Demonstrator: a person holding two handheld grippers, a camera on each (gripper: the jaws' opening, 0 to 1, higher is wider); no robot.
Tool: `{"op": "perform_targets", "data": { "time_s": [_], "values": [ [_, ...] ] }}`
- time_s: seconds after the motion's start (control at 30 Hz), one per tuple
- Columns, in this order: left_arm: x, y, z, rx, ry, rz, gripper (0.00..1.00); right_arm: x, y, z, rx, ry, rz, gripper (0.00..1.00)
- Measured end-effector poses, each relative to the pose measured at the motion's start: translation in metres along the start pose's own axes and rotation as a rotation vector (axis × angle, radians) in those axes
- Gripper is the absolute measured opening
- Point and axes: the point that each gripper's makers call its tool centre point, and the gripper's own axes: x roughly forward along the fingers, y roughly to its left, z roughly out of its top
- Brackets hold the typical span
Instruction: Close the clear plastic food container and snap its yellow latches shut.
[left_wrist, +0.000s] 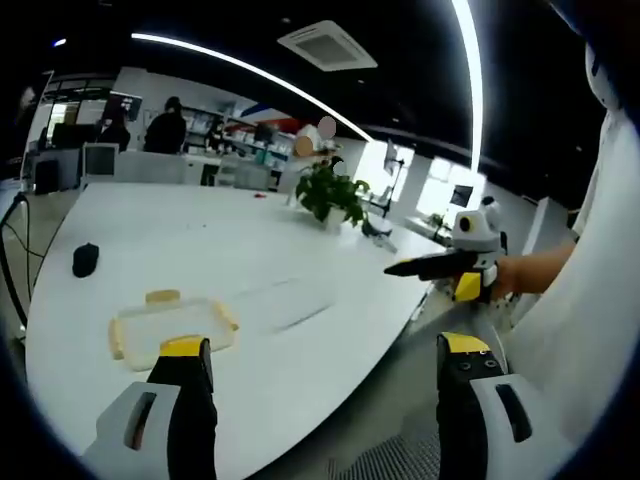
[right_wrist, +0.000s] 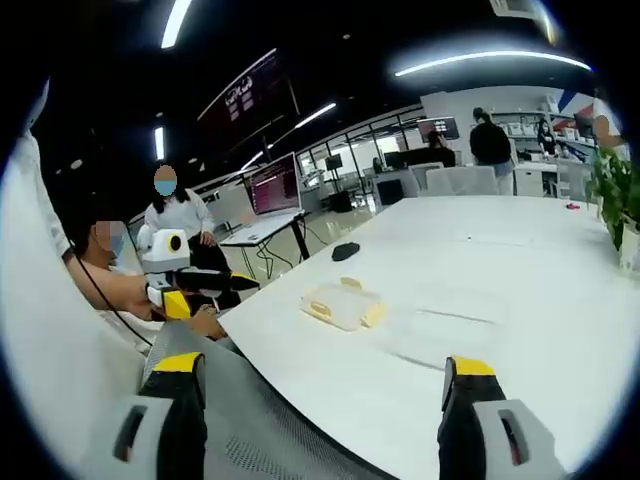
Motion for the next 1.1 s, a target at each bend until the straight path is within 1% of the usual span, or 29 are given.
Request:
{"op": "perform_targets", "data": {
  "time_s": [0.87,1.1],
  "values": [
    [-0.0002,0.0002,-0.0008,0.010,0.002,0.011,0.93,-0.0011,-0.0005,0.0019,-0.005,-0.011,-0.009,0.99],
    [-0.0002,-0.0004,-0.0009,0.010,0.003,0.007,0.93,-0.0009,-0.0011,-0.0003,-0.020,0.002,-0.012,0.99]
  ]
}}
